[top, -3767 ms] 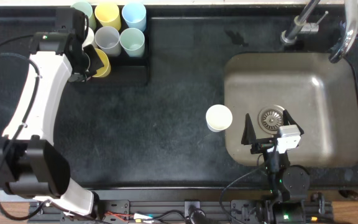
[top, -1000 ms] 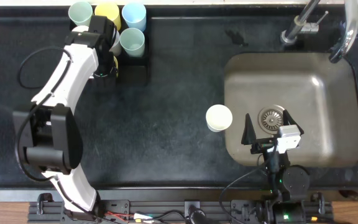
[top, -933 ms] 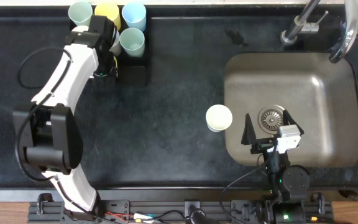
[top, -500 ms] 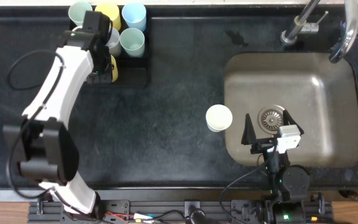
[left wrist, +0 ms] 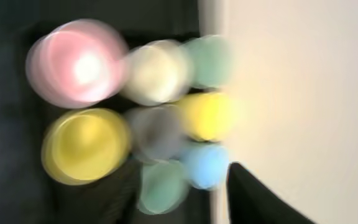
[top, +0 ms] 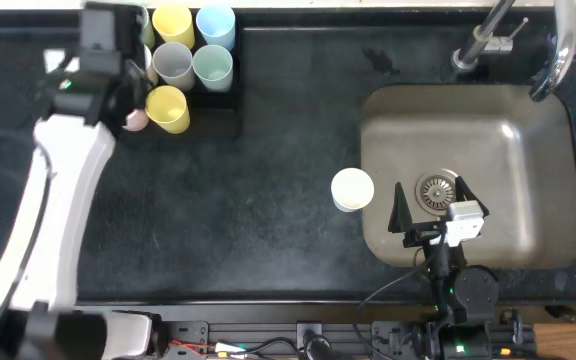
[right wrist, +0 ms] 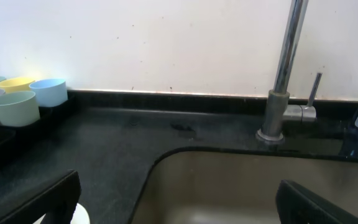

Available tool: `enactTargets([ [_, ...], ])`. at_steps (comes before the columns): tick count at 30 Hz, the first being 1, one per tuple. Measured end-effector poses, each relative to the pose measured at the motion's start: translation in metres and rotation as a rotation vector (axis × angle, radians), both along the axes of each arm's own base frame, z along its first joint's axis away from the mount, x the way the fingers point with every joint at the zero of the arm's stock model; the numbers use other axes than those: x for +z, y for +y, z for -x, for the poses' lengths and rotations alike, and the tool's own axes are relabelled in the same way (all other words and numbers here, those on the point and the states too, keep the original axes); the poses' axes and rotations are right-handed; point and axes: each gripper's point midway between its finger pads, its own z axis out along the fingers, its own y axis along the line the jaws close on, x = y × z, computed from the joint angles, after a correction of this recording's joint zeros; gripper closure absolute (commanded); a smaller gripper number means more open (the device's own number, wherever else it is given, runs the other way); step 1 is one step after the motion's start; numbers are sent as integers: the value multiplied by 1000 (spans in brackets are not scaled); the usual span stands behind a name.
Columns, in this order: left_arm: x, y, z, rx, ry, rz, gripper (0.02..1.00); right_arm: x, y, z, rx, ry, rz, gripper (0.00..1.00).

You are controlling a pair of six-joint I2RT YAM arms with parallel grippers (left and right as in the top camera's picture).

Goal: Store Cups

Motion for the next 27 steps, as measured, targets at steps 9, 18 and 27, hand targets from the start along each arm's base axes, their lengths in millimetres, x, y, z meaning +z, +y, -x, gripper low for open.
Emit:
enactTargets([
  [9, 161, -15, 12, -400, -454, -715, 130, 0, 0, 0, 0, 0, 0, 5],
  [18, 96, -36, 80, -620, -512, -1035, 18, 0, 0, 0, 0, 0, 0, 5],
  [27, 42, -37, 154, -654, -604, -1112, 18, 0, 0, 0, 0, 0, 0, 5],
])
